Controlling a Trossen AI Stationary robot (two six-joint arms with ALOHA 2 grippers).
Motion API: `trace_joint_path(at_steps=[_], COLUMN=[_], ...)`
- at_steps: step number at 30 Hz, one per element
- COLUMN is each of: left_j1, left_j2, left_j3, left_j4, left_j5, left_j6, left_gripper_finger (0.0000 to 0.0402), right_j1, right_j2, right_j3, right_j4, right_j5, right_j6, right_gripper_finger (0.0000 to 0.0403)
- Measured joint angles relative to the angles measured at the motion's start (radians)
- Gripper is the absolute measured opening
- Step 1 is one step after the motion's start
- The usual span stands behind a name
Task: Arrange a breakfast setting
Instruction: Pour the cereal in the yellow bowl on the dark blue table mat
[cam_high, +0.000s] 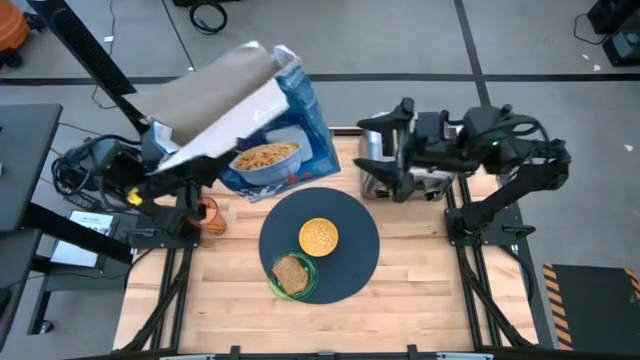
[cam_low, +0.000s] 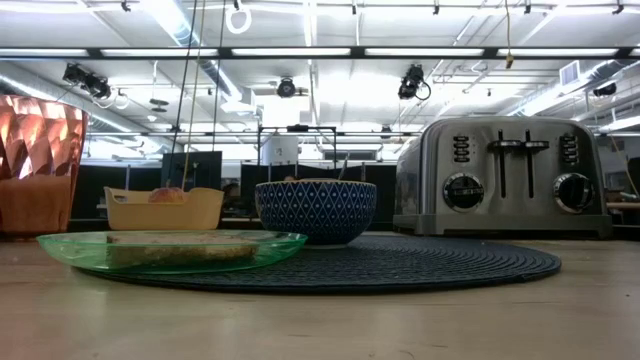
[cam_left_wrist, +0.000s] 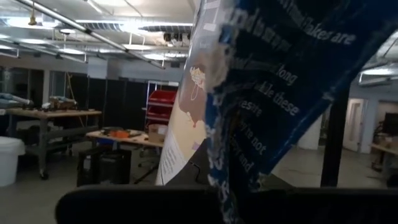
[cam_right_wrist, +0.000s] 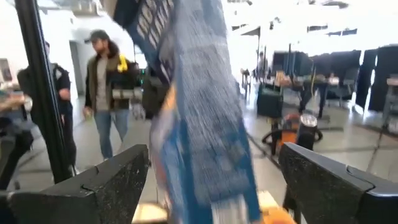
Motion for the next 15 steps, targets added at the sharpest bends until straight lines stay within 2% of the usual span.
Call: trace_joint_path(at_steps=[4, 9, 12, 15], left_j1=[-0.001, 0.0, 0.0, 0.0], left_j2=[-0.003, -0.007, -0.008, -0.008], left_j3=[0.0, 0.0, 0.0, 0.0], left_j4=[0.049, 0.101, 0.122, 0.126], left_j5=[0.006, 0.005, 0.005, 0.005], left_j6=[0.028, 0.066, 0.078, 0.078], left_gripper_finger=[0.0005, 0.0005, 0.0005, 0.0005], right_j1=[0.0, 0.0, -0.01, -0.033], right_j2=[-0.037, -0.1, -0.132, -0.127], right_j3=[-0.024, -0.192, -0.362, -0.544], right_j4=[-0.099, -0.046, 0.133, 0.405], right_j5=[0.001, 0.004, 0.011, 0.011], right_j6=[0.051, 0.098, 0.123, 0.132], right_gripper_finger=[0.0356, 0.0352, 0.0353, 0.0359])
